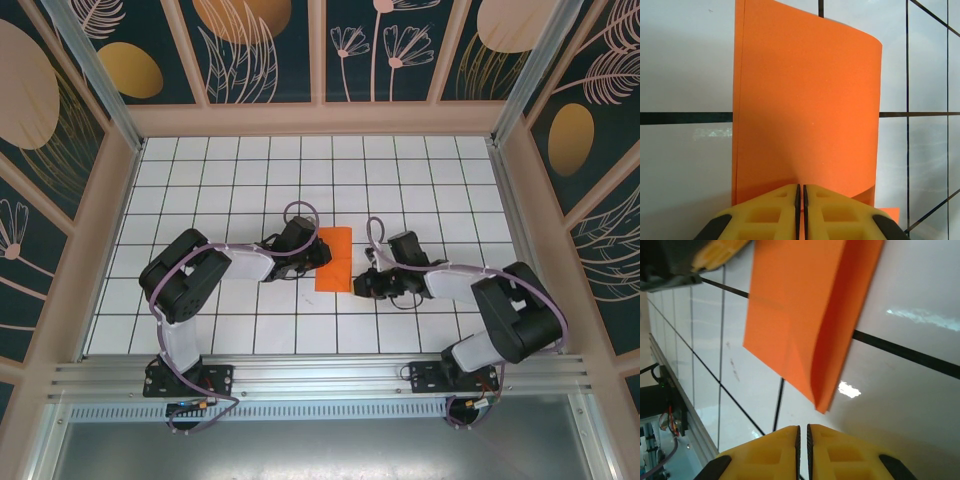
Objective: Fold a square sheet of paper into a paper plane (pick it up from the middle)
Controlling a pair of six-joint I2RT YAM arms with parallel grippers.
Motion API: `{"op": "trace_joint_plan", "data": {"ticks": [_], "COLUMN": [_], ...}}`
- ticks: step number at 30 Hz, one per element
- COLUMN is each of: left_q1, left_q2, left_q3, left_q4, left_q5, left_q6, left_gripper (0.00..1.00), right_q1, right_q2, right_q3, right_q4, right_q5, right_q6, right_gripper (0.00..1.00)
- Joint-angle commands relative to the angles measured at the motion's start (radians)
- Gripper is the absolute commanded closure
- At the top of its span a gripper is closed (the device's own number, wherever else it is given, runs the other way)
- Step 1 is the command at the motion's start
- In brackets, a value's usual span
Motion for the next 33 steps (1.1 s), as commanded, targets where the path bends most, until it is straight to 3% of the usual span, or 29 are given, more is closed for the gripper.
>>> {"op": "trace_joint_plan", "data": {"ticks": [1, 11, 17, 23, 33], "left_q1": [0.002, 0.003, 0.003, 0.002, 0.001], "left_q2": [0.038, 0.035, -0.001, -0.076, -0.06], "left_q3": [-0.006, 0.024, 0.047, 0.072, -0.047], "left_q4": [-0.032, -0.042, -0.063, -0.081, 0.148], "left_q5": [-0.003, 0.008, 0.013, 0.027, 0.186], "left_q6": [0.01, 0.02, 0.034, 0.04, -0.065], "left_gripper": [0.85, 0.84, 0.8, 0.76, 0.85], "right_q1": [0.003, 0.023, 0.019, 0.018, 0.019], "right_q2": [-0.036, 0.183, 0.228, 0.272, 0.273], "right_q3": [0.053, 0.148, 0.117, 0.084, 0.091], "right_q4": [0.026, 0.083, 0.059, 0.096, 0.087], "right_q5": [-0.065, -0.035, 0.051, 0.055, 0.071], "right_q6": [0.046, 0.059, 0.038, 0.055, 0.055], "right_gripper": [0.84, 0.85, 0.86, 0.87, 0.88]}}
